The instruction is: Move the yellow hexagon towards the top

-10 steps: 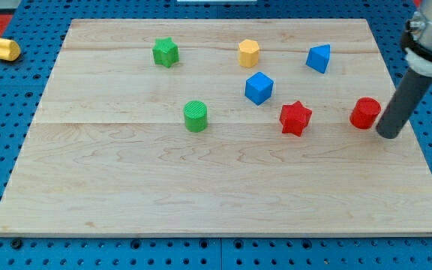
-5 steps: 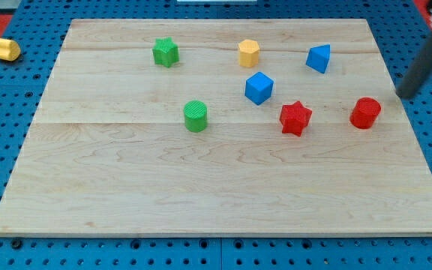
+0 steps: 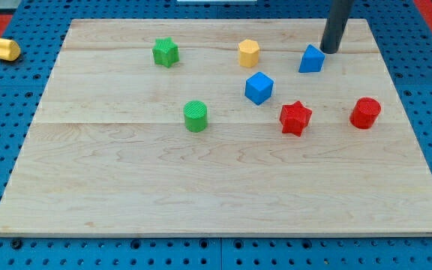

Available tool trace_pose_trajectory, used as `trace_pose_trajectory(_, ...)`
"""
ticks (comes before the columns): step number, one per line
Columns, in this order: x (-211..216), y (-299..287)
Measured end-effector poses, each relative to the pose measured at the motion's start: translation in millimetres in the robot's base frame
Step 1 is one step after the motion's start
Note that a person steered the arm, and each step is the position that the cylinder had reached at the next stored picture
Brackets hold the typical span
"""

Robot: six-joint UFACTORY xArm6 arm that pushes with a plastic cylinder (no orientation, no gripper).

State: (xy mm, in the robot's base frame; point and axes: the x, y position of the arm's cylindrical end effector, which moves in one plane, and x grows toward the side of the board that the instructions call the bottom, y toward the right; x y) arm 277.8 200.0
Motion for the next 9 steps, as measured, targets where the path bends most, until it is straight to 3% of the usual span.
trace_pose_trajectory(1,-4,16)
trace_pose_trajectory(2,-50,13)
trace_pose_trajectory(4,-82,-123)
trace_pose_trajectory(5,-28,-162)
trace_pose_trajectory(6,-15,-234)
trace_pose_trajectory(7,26,-225)
trace_pose_trajectory(9,7,-106)
